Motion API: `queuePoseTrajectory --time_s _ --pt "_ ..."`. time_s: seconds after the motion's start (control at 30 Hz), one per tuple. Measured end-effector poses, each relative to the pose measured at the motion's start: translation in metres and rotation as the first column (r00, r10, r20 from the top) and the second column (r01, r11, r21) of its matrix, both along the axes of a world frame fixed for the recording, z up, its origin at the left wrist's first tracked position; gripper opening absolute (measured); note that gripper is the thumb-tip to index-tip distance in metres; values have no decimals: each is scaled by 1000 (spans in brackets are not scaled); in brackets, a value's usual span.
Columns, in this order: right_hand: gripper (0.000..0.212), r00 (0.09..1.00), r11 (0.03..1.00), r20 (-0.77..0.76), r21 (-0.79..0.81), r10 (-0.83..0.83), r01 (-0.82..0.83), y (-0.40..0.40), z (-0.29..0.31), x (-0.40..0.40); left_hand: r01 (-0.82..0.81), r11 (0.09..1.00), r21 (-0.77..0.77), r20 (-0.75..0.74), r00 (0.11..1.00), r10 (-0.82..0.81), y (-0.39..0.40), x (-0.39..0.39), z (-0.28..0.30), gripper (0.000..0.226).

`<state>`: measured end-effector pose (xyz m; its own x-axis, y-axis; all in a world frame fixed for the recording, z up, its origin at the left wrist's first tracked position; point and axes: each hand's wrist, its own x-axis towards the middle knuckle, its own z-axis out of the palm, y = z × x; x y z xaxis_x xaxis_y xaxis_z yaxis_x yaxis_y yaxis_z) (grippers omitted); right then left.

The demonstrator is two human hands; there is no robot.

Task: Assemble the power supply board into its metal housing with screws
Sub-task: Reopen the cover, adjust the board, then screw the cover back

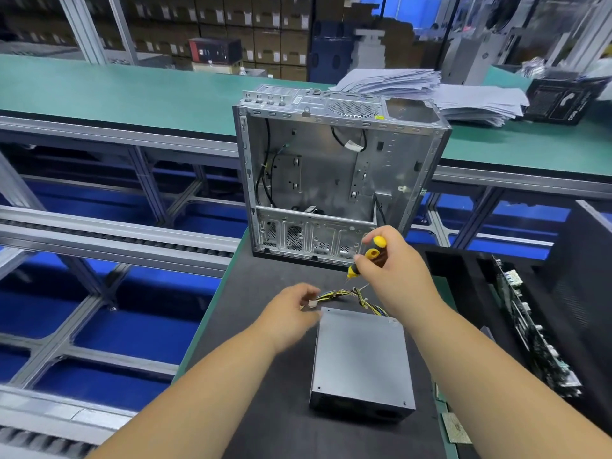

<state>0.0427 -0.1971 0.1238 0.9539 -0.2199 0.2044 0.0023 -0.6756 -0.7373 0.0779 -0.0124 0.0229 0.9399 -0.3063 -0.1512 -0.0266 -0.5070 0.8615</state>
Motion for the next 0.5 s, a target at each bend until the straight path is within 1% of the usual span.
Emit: queuePoseTrajectory --time_s 0.03,0.07,0.1,0.2,0.3,0.5 --pt "21 1000 999 -23 -46 14 -15 0 -2 2 41 993 109 18 999 -43 -3 1 -4 38" --pt "21 999 997 -42 -76 26 -29 0 -4 4 67 982 178 26 997 -73 -6 2 -8 43" --pt "22 998 995 -57 -95 34 -40 1 -6 6 81 975 208 27 996 -89 -8 3 -11 46" --pt "23 996 990 -78 -128 43 -53 2 -12 10 72 976 206 47 995 -83 -14 6 -16 38" --pt "23 994 989 -95 -129 55 -67 2 -15 15 59 979 195 67 995 -73 -17 8 -17 30" --pt "24 988 985 -135 -144 75 -94 3 -19 22 48 990 131 45 997 -55 -16 10 -19 23"
